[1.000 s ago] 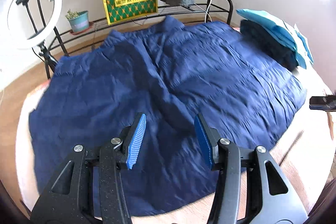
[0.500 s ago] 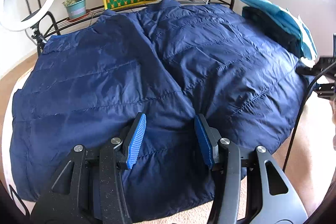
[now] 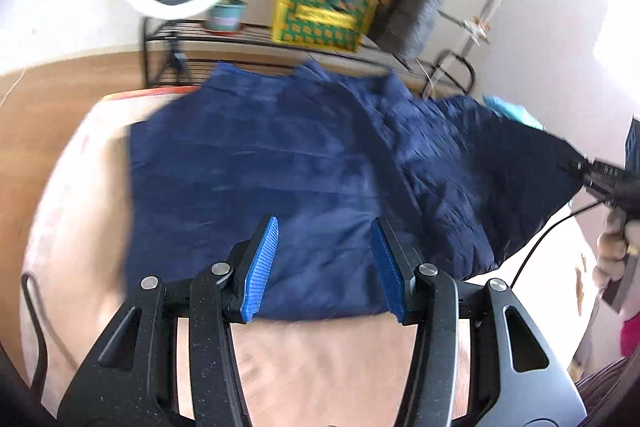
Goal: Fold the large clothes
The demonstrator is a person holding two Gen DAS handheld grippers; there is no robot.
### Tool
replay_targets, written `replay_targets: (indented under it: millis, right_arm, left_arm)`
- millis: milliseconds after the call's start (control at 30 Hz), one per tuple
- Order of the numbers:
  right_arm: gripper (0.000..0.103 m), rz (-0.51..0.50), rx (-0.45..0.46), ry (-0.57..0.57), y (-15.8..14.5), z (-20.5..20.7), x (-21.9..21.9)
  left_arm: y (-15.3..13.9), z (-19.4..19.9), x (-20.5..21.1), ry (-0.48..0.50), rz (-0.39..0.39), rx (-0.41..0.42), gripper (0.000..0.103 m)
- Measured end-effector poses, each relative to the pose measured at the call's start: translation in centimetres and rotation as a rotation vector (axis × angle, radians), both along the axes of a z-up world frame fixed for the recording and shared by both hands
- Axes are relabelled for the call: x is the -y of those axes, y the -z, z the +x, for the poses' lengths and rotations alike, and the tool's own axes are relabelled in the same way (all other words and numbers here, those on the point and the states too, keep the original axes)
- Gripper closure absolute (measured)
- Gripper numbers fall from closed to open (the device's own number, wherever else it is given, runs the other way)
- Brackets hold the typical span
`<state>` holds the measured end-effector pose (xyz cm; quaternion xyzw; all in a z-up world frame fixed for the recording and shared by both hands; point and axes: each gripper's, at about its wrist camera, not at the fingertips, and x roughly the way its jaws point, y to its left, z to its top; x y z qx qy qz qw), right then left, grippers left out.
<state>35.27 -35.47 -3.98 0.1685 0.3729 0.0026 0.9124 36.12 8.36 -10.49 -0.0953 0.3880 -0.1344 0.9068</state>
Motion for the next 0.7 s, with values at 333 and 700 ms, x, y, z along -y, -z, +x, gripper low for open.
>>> replay_targets:
  millis: [333, 700]
  right_arm:
    - [0.097, -0.112, 0.084, -0.13, -4.3, 0.8, -8.7]
    - [0.097, -0.211, 0.133, -0.347, -4.4, 1.9, -21.6]
  left_arm:
    - [-1.3, -7.9, -12.5, -0.258, -0.092, 0.032, 0.053]
    - [-0.6, -11.7, -18.0, -0.379, -0.118, 0.03, 0.053]
